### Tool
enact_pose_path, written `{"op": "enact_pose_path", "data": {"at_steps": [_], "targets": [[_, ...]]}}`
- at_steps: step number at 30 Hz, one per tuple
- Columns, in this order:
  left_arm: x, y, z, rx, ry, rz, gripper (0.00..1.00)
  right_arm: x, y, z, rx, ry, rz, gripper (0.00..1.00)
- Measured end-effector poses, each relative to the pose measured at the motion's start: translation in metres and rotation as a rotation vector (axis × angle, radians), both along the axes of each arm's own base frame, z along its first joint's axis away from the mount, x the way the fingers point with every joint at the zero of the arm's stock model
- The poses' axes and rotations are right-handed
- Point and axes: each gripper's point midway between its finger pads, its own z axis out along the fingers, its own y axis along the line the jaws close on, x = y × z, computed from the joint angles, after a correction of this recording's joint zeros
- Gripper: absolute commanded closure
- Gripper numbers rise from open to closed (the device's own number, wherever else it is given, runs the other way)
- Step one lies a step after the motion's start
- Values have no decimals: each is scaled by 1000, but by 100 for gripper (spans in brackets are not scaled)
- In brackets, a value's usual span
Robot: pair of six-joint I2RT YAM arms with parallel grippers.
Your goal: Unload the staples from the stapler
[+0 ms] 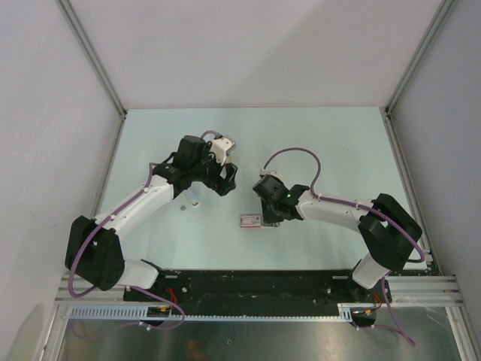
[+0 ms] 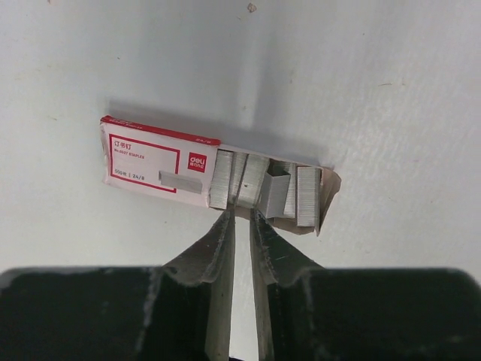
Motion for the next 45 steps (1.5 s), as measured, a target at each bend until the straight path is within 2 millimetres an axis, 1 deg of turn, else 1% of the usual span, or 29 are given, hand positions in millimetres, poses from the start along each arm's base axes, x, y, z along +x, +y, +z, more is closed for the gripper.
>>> {"op": "enact_pose_path", "data": {"at_steps": [6, 8, 12, 15, 23, 29, 35, 45], "targets": [[0, 0, -3, 25, -15, -11, 7, 2, -5, 0, -11, 1, -13, 98], [-1, 0, -7, 38, -13, -22, 8, 2, -8, -1, -22, 3, -20, 99], [-4, 2, -22, 73, 7, -35, 9, 2, -14, -2, -43, 6, -29, 100], [-6, 4, -27, 92, 11, -39, 9, 3, -17, -1, -47, 6, -37, 100], [-11, -2, -29, 106, 4, -66, 9, 5, -18, -1, -44, 5, -42, 100], [-13, -1, -34, 124, 3, -74, 9, 4, -16, -9, -53, 17, -38, 100], [-13, 0, -34, 132, -2, -74, 9, 4, -13, -15, -53, 27, -34, 100], [-14, -2, -35, 138, -8, -87, 9, 6, -4, -18, -24, 31, -20, 100]]}}
